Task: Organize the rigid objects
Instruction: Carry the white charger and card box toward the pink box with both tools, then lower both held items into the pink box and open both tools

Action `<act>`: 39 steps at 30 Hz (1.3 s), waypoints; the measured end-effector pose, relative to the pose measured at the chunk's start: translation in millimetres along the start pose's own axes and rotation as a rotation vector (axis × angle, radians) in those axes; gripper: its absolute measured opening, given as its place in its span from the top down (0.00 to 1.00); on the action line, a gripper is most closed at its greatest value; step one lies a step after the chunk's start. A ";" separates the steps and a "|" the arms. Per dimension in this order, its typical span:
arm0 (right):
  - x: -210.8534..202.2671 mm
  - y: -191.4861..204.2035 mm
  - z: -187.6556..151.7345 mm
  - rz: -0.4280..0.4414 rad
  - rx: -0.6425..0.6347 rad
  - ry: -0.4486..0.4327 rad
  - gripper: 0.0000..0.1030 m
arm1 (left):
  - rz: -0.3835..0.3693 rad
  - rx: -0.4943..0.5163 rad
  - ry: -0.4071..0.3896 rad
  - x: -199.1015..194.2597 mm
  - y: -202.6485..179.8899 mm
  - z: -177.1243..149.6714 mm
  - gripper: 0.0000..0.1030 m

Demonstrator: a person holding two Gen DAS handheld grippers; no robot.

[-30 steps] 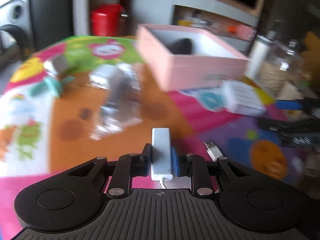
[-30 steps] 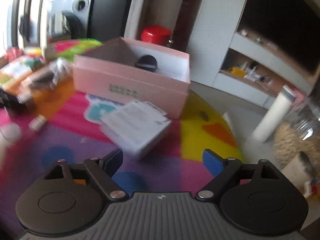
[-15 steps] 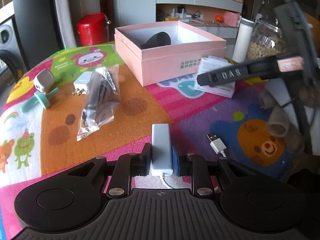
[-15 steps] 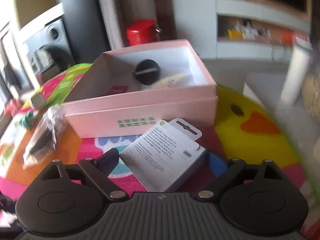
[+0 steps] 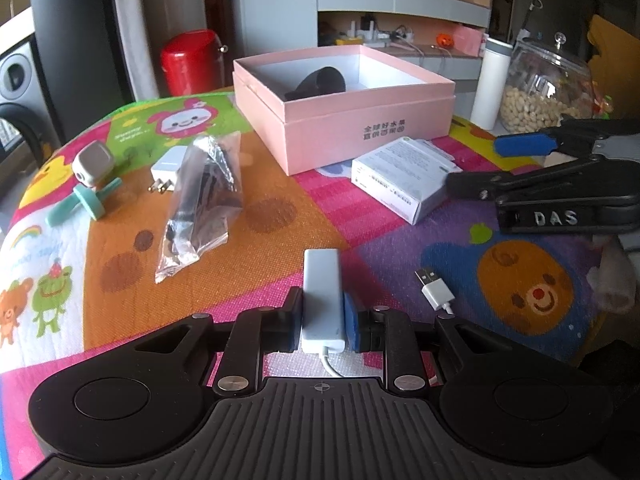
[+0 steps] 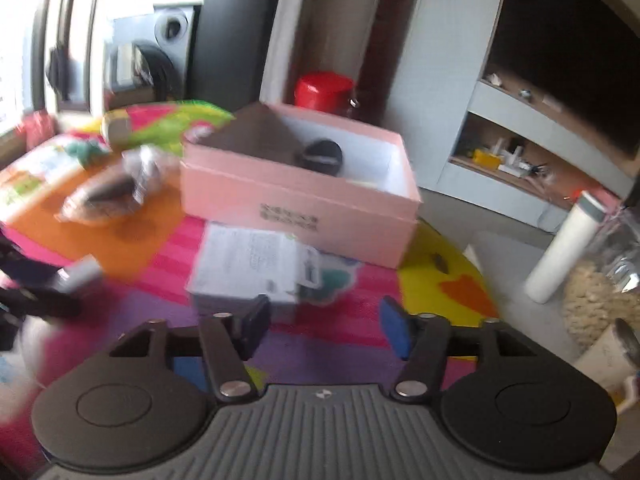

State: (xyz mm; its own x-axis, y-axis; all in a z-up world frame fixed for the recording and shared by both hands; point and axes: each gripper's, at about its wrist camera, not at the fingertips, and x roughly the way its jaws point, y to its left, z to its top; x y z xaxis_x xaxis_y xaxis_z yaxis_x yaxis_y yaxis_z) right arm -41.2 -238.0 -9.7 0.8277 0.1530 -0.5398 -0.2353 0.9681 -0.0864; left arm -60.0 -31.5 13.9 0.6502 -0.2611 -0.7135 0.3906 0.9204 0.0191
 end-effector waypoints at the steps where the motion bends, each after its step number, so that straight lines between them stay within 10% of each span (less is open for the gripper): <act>1: -1.2 4.5 1.8 0.045 0.014 -0.014 0.28 | -0.002 -0.004 -0.002 0.0 0.4 -0.1 0.75; 5: 11.9 36.7 6.6 0.052 -0.088 -0.031 0.28 | -0.015 -0.018 -0.009 -0.1 4.1 -1.0 0.75; 15: 18.6 -0.6 -29.0 -0.385 -0.281 0.006 0.26 | -0.032 -0.046 -0.033 0.0 8.2 -3.2 0.75; 23: 31.3 -25.0 14.6 -0.026 0.150 0.055 0.20 | -0.043 -0.047 -0.043 1.1 10.5 -4.8 0.75; 27: 73.5 -13.5 24.6 -0.124 0.111 0.149 0.29 | -0.031 -0.032 -0.034 1.6 7.7 -2.9 0.75; 39: -6.1 -7.9 11.6 0.050 -0.022 0.027 0.33 | -0.001 0.010 -0.006 1.7 -3.1 2.8 0.76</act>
State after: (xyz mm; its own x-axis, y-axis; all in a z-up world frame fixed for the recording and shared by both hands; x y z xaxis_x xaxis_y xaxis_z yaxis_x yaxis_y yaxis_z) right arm -38.5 -244.3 3.9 0.8010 0.1954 -0.5659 -0.2875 0.9547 -0.0773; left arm -58.4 -35.6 14.6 0.6537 -0.2639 -0.7093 0.3979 0.9171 0.0254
